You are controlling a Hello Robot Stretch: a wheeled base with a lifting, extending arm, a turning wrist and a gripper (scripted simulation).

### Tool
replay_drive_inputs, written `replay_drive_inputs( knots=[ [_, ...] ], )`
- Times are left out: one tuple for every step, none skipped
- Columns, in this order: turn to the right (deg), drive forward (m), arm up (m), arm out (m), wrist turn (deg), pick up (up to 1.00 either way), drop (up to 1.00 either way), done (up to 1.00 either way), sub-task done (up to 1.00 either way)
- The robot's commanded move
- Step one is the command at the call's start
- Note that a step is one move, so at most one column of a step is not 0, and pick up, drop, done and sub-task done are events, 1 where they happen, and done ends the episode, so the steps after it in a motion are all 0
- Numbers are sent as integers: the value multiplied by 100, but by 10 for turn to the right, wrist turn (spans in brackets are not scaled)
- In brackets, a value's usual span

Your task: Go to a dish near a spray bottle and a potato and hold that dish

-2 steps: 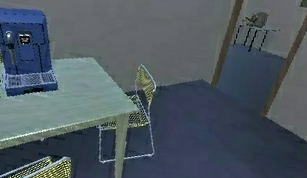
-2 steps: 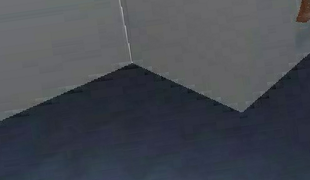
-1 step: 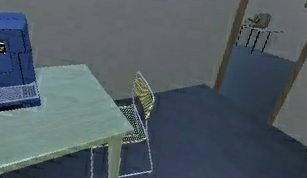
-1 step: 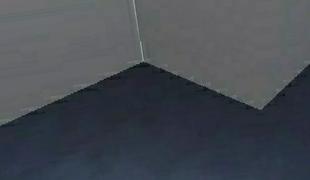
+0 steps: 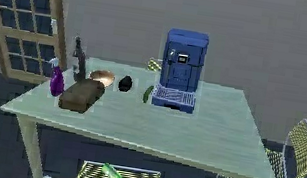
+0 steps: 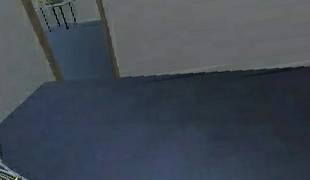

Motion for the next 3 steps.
replay_drive_inputs(
  knots=[
    [-450, 0, 0, 0, 0, 0, 0, 0, 0],
    [-450, 0, 0, 0, 0, 0, 0, 0, 0],
    [-150, 0, 0, 0, 0, 0, 0, 0, 0]
  ],
)
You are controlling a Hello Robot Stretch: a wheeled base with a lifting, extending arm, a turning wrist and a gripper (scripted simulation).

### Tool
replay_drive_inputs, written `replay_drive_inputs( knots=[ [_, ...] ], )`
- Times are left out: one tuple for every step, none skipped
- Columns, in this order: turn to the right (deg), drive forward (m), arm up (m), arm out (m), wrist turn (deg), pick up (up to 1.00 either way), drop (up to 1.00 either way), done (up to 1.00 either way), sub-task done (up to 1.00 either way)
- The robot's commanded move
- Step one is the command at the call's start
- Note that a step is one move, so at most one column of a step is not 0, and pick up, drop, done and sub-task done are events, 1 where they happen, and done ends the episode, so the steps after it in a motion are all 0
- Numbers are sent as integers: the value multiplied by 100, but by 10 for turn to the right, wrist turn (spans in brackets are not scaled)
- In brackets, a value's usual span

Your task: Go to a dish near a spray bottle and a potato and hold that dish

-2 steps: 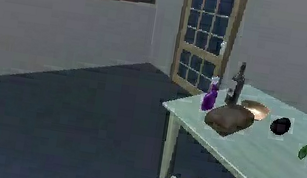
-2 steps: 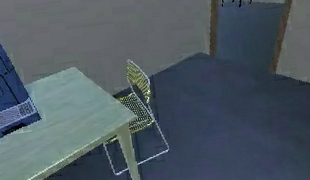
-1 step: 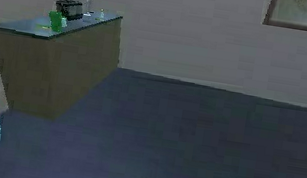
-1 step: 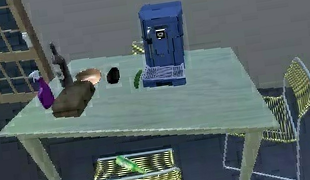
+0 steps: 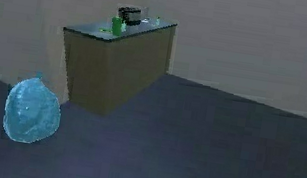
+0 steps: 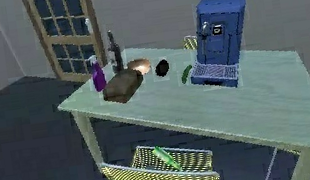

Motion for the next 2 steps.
replay_drive_inputs(
  knots=[
    [360, 0, 0, 0, 0, 0, 0, 0, 0],
    [0, 55, 0, 0, 0, 0, 0, 0, 0]
  ],
)
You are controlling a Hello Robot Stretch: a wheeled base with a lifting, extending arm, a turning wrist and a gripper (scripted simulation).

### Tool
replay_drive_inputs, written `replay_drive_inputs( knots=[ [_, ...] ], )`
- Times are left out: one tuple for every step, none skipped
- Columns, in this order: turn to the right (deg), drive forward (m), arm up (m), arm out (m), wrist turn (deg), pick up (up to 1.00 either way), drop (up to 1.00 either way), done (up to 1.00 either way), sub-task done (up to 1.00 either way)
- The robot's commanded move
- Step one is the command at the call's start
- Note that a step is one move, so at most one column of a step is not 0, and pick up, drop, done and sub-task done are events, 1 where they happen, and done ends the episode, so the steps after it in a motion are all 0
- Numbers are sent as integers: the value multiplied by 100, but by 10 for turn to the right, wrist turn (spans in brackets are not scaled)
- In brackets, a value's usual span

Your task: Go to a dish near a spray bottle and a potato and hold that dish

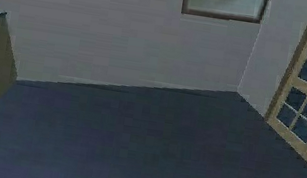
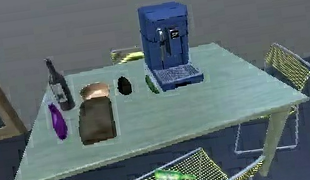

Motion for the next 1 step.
replay_drive_inputs(
  knots=[
    [360, 0, 0, 0, 0, 0, 0, 0, 0]
  ],
)
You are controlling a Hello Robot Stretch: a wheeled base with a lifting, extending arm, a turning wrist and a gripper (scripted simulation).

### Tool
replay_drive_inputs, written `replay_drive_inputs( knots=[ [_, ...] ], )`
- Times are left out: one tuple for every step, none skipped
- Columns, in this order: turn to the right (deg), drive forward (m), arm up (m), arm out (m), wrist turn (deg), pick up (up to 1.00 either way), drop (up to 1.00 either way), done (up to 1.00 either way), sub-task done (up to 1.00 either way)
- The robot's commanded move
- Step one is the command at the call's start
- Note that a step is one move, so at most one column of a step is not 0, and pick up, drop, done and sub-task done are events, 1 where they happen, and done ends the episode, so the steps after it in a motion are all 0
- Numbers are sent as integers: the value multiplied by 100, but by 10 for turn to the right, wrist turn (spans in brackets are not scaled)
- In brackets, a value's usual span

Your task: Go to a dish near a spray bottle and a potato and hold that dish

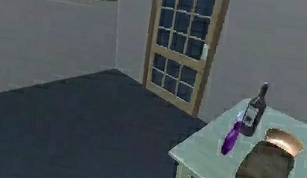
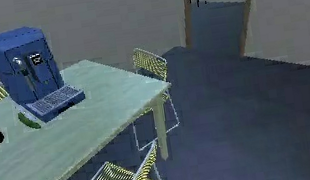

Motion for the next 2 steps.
replay_drive_inputs(
  knots=[
    [0, 55, 0, 0, 0, 0, 0, 0, 0],
    [-240, 0, 0, 0, 0, 0, 0, 0, 0]
  ],
)
